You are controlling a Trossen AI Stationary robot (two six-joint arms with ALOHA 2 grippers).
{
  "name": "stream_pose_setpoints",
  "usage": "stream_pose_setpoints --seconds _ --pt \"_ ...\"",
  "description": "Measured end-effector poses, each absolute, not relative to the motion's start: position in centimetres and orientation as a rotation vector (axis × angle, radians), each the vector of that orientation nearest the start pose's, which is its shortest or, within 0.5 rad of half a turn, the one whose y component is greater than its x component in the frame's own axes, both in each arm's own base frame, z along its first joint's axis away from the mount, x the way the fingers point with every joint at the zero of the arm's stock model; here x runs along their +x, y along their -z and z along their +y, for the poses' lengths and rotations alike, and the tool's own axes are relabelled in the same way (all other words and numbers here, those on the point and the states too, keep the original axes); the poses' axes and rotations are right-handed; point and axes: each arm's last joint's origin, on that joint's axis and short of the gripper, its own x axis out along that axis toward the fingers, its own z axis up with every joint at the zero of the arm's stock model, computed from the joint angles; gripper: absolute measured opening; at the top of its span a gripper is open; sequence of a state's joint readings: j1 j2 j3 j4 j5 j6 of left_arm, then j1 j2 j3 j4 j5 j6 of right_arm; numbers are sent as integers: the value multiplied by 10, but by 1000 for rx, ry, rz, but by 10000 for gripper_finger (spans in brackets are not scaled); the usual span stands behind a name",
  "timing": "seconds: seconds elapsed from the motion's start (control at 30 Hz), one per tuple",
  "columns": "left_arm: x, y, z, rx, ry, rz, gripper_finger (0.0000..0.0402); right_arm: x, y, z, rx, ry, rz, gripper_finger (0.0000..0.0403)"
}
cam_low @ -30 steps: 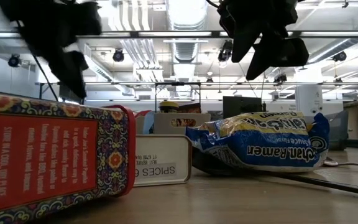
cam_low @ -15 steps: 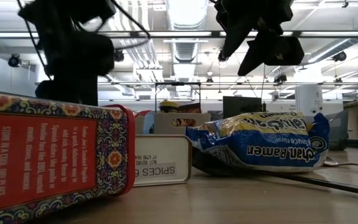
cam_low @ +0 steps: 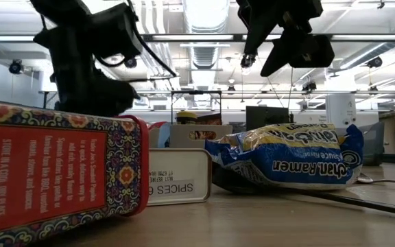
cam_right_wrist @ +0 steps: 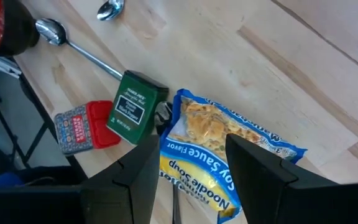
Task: Pick & Place Food Item
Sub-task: Put the light blue spoon into the black bin
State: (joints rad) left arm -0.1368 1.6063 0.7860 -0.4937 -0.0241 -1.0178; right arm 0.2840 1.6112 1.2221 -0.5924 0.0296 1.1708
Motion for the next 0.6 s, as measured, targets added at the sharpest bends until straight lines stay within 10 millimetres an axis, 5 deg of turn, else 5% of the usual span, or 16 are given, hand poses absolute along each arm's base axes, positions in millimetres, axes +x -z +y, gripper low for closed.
stream_pose_setpoints --seconds 0.27,0.6 --pt "265 -126 -35 -677 -567 1261 229 320 -250 93 912 352 976 182" --pt "265 -127 -33 -588 -536 1234 27 320 -250 93 895 340 979 182"
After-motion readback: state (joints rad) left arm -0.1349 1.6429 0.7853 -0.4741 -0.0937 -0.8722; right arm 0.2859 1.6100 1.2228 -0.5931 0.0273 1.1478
